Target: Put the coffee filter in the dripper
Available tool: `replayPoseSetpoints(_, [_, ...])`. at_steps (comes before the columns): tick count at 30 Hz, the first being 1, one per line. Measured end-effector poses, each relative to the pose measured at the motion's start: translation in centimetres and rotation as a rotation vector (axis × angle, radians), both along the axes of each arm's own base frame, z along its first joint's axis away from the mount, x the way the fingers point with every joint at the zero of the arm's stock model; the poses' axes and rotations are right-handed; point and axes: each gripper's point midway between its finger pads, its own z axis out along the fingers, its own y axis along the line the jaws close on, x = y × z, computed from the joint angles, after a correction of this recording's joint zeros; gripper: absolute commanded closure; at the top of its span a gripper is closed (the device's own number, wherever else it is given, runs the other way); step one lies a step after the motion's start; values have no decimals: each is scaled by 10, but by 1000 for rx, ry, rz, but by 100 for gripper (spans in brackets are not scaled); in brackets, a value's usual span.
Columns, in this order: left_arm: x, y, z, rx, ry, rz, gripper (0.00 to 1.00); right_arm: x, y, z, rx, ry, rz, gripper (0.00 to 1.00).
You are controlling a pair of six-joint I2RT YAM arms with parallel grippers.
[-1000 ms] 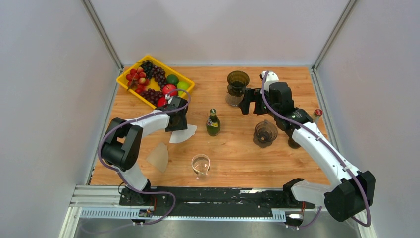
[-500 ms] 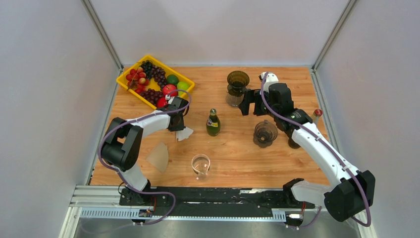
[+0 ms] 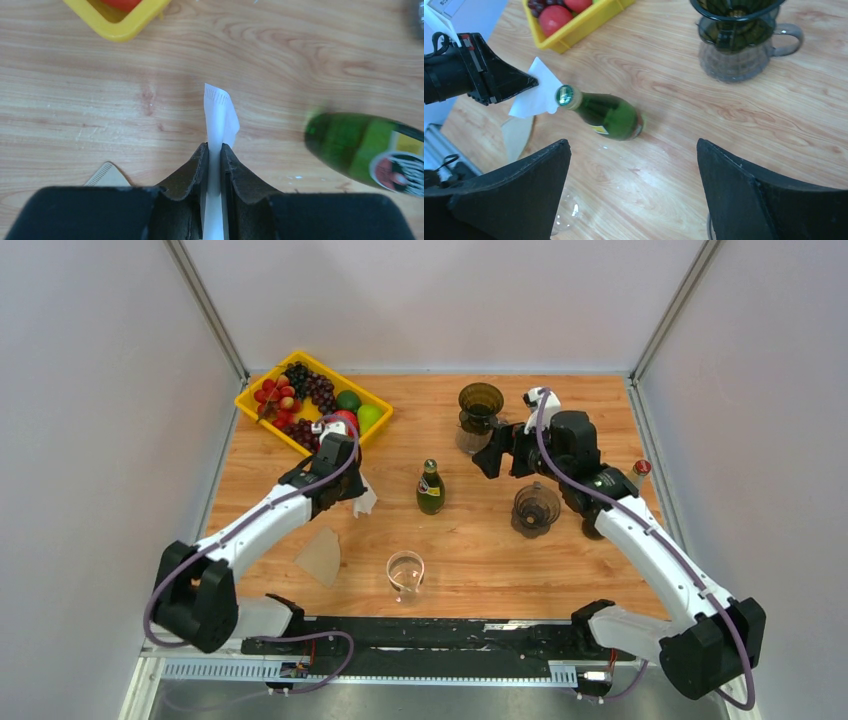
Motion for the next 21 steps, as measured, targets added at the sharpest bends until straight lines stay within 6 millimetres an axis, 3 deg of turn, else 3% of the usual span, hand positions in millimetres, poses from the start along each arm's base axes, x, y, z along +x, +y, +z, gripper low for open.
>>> replayPoseSetpoints(8, [-12,-10,81,-188,-242,-53,78,-31,24,39,161,-80,173,1])
replayPoseSetpoints(13, [-30,-20,146,-352,-442,-127,78,-58,46,67,299,-129,315,2])
replayPoseSetpoints(19, [-57,-38,218,-574,-671,-262,78,-89,81,78,417,-114,458,3])
replayPoseSetpoints(21, [-65,-44,232,-628,-712,-304,78,-96,93,81,452,-103,486,6])
